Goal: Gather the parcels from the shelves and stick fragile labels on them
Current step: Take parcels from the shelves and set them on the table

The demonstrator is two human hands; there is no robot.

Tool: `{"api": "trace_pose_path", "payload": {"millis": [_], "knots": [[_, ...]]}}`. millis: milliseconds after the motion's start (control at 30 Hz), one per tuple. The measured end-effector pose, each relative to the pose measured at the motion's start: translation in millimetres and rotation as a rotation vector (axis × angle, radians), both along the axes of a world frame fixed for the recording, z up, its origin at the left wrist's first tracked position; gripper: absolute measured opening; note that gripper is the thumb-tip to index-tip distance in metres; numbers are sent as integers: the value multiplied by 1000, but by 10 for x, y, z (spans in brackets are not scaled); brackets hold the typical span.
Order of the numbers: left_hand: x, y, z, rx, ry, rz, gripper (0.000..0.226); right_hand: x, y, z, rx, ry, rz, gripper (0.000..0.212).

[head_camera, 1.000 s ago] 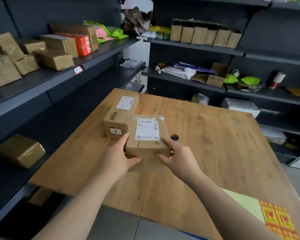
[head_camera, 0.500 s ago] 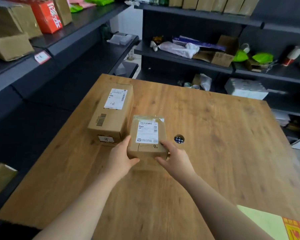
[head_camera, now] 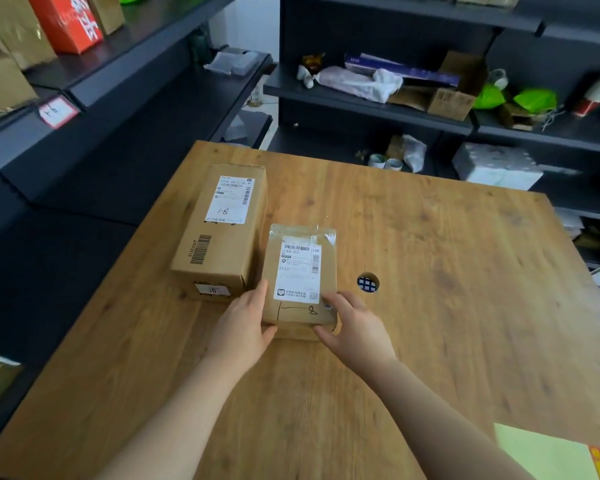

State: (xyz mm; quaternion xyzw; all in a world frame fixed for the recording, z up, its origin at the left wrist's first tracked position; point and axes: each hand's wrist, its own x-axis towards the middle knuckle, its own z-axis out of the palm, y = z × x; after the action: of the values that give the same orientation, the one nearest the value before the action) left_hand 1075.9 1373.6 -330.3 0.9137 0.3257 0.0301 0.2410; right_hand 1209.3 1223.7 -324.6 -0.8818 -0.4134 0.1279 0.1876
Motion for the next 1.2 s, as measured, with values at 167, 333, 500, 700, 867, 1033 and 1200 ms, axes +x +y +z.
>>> {"api": "trace_pose_path", "payload": {"millis": [167, 333, 500, 700, 867, 1033, 1200], "knots": [[-46, -52, 215, 181, 21, -25, 62, 38, -36, 139, 56, -134, 96, 48], [-268, -367, 533, 307, -76, 45, 43, -32, -108, 376, 181, -348, 265, 41], [-690, -858, 799, 340, -108, 251, 43, -238, -207, 604, 301, -424, 489, 33], [-1433, -1464, 1030, 410, -93, 476, 42, -820, -294, 811, 379, -371, 716, 36], [-2271, -1920, 1183, 495, -9, 694, 36, -1635, -330, 1026, 451, -363, 960, 30], [-3138, -2427, 1309, 545, 43, 952, 31, -2579, -412, 1150, 556, -287, 1177, 26], [-4023, -3056, 1387, 572, 76, 1155, 27, -3648, -646, 1262, 661, -219, 1355, 27]]}}
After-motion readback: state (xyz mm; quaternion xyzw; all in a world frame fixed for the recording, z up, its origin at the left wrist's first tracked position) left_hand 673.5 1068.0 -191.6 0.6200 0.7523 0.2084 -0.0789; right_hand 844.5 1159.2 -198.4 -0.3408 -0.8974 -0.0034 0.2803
